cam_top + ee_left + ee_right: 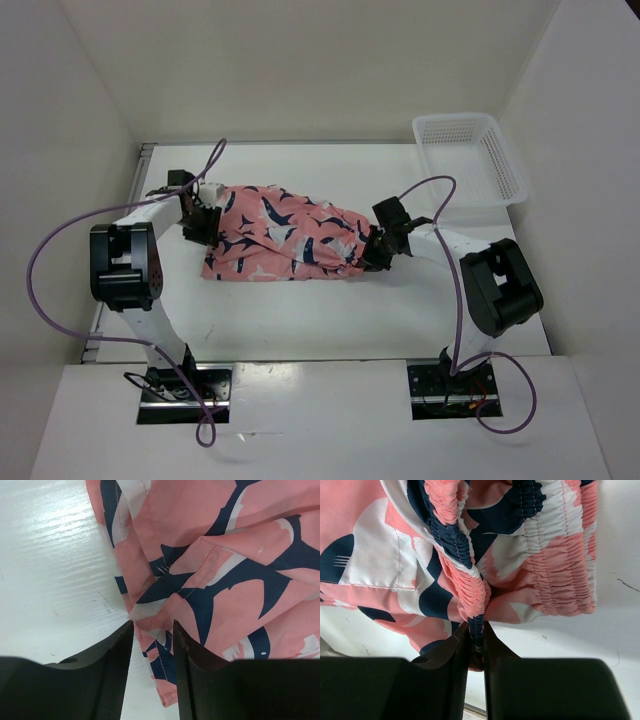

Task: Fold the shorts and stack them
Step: Fold the shorts

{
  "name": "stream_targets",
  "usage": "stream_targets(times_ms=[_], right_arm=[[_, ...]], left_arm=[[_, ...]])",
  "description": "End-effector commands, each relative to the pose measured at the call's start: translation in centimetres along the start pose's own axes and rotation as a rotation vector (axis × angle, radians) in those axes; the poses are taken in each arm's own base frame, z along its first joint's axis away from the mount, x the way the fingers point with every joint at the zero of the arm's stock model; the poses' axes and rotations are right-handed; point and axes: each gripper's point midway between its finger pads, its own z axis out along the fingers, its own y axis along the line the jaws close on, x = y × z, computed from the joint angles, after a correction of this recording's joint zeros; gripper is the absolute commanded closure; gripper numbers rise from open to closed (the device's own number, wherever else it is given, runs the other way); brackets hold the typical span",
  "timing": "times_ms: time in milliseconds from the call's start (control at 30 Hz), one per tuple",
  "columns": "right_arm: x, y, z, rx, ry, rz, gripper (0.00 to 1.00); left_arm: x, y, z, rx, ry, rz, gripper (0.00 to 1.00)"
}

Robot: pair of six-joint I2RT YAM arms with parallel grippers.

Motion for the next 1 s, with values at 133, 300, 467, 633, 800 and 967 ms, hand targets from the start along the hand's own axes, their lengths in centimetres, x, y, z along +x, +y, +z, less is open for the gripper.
stream_targets(times_ms=[133, 300, 467, 633, 800, 967], right_arm=[[-0.6, 1.6, -1.0, -0.05, -0.05, -0.033, 0.83], [-0.8, 1.6, -1.2, -0.05, -0.063, -0.034, 0.84], [-0.8, 1.6, -1.2, -0.05, -0.063, -0.034, 0.91], [-2.3, 2.7, -2.9, -0.05, -0.117, -0.076, 1.0], [-6.2, 2.9, -6.6, -0.02, -0.247, -0.13, 1.0], [-6.5, 1.0, -6.8, -0.003, -0.249, -0.116, 1.0]], left_arm=[[0.2, -0.3, 0.1, 0.021, 0.011, -0.008, 0.74], [0.5, -0.4, 0.3, 0.023, 0.02, -0.021, 0.85], [1.1, -0.4, 0.6, 0.028, 0.037, -0.016, 0.96], [-3.3, 0.0, -2.2, -0.006, -0.125, 0.056, 1.0], [-9.1, 2.1, -8.6, -0.175, -0.325, 0.255, 1.0], [-10.2, 1.7, -11.3, -0.193, -0.373, 0.462, 1.0]])
